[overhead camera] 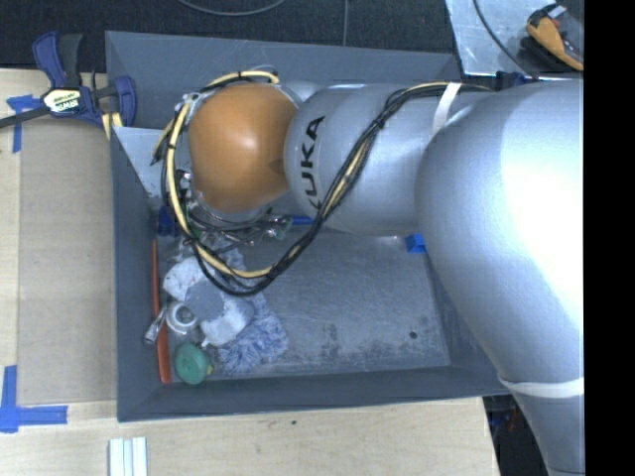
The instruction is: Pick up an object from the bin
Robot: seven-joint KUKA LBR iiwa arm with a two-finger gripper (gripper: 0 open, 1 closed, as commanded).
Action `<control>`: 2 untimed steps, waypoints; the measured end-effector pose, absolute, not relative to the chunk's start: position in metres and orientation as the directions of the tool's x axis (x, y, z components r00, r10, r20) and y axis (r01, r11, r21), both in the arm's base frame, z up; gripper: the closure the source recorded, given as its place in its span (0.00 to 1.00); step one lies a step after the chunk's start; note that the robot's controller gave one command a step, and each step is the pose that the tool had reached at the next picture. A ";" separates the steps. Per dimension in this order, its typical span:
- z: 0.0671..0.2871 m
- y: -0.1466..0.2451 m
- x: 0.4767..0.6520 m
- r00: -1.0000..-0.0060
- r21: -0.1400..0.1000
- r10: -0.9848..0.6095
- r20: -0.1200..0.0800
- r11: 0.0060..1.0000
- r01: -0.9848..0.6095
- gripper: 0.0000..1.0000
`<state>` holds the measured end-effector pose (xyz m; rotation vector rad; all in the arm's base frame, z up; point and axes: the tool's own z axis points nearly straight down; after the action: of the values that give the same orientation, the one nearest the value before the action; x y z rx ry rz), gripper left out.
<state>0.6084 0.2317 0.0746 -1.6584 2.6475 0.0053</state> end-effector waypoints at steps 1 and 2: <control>0.089 0.231 0.607 -0.437 -0.005 -0.899 -0.014 0.437 -0.899 1.00; 0.114 0.231 0.607 -0.439 -0.003 -0.898 -0.013 0.439 -0.898 1.00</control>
Offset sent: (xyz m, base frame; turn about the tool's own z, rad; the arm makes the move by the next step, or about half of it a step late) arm -0.0012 -0.0004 0.0665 0.0002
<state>0.6068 0.2307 0.1144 -1.6568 2.6541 0.0062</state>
